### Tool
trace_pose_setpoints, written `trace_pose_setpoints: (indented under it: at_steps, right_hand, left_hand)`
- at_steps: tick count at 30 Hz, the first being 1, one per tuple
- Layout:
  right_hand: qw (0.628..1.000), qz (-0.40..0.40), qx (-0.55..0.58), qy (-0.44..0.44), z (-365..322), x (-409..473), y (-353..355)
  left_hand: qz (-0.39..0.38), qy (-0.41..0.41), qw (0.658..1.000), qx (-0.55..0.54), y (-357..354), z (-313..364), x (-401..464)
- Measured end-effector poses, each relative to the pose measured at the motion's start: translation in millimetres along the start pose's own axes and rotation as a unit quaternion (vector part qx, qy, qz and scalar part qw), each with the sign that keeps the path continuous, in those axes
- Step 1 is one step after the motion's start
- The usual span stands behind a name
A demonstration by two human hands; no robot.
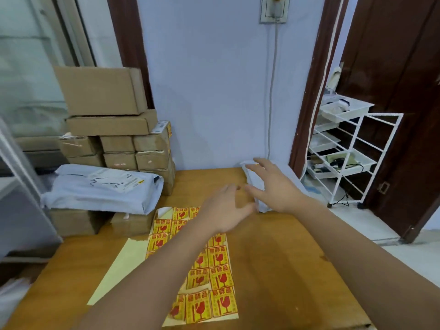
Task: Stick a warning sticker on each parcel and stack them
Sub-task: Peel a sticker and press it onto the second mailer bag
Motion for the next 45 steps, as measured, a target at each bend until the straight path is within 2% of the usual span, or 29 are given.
trace_pose_setpoints:
  at_steps: [3,8,16,24,29,36,45]
  right_hand:
    - [0.999,-0.014,0.023,0.043,-69,-11,-10]
    - [0.993,-0.039,-0.023,0.106,-177,-7,-39]
    - [0.993,-0.092,0.004,0.078,-278,24,-105]
    - [0.994,-0.101,-0.011,-0.028,-283,64,-147]
    - [0.982,-0.155,0.019,-0.109,-276,76,-171]
    - [0.977,-0.141,0.109,-0.120,-276,74,-191]
    - [0.980,-0.098,0.130,-0.118,-277,78,-192]
  left_hand:
    - [0.042,-0.004,0.998,0.044,36,-24,-60]
    - [0.112,-0.004,0.988,0.106,110,-84,-133]
    - [0.157,0.095,0.973,0.144,201,-202,-181]
    - [0.126,0.200,0.966,0.102,235,-273,-159]
    - [0.099,0.239,0.965,0.043,228,-298,-150]
    - [0.124,0.222,0.967,-0.017,221,-304,-144]
    - [0.124,0.218,0.966,-0.056,222,-298,-141]
Point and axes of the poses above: each hand's wrist, its own x-axis towards the middle knuckle, its own y-axis out of the back of the hand, z = x × y, the point moved 3 cm from there along x, towards the middle knuckle, and after that the axes turned 5 degrees about -y, right-handed, at the moved point
